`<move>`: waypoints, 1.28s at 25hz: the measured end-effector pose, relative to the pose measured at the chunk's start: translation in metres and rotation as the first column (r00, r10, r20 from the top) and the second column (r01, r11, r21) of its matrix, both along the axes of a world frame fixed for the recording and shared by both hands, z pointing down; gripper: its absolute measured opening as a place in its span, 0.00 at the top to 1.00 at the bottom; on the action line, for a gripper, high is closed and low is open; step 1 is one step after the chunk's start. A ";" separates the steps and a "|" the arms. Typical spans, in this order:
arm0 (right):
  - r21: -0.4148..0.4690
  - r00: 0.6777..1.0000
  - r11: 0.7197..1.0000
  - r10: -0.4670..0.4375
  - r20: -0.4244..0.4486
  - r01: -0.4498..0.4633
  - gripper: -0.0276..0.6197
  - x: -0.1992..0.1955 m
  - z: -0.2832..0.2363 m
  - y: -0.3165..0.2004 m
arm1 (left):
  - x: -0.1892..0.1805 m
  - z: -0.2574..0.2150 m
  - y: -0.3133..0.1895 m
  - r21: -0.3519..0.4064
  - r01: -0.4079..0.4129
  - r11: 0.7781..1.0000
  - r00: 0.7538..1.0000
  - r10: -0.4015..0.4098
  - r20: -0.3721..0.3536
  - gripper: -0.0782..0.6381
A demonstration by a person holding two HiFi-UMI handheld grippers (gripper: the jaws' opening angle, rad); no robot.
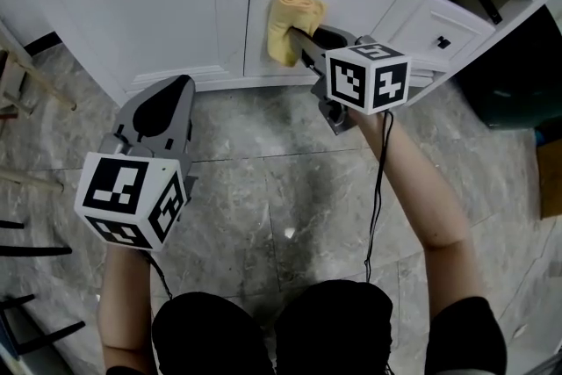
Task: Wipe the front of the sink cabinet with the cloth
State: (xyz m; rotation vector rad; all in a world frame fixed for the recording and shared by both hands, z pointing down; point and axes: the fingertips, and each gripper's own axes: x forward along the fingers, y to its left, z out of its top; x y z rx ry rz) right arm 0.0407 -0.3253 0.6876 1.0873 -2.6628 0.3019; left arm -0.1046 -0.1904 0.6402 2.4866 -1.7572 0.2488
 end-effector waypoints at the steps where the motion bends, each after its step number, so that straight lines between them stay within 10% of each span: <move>1: 0.000 1.000 1.000 0.014 0.004 -0.014 0.86 0.007 0.000 -0.002 | 0.002 0.002 -0.001 -0.005 -0.002 1.000 1.000 0.002 0.002 0.87; 23: 0.037 0.957 0.956 0.290 -0.009 -0.290 0.86 0.191 -0.002 -0.030 | 0.080 0.028 -0.015 -0.017 -0.118 0.993 0.989 0.119 0.083 0.87; 32: 0.014 0.980 0.980 0.198 -0.033 -0.198 0.86 0.158 0.018 -0.006 | 0.062 0.038 -0.011 -0.027 -0.082 0.996 0.994 0.084 0.073 0.87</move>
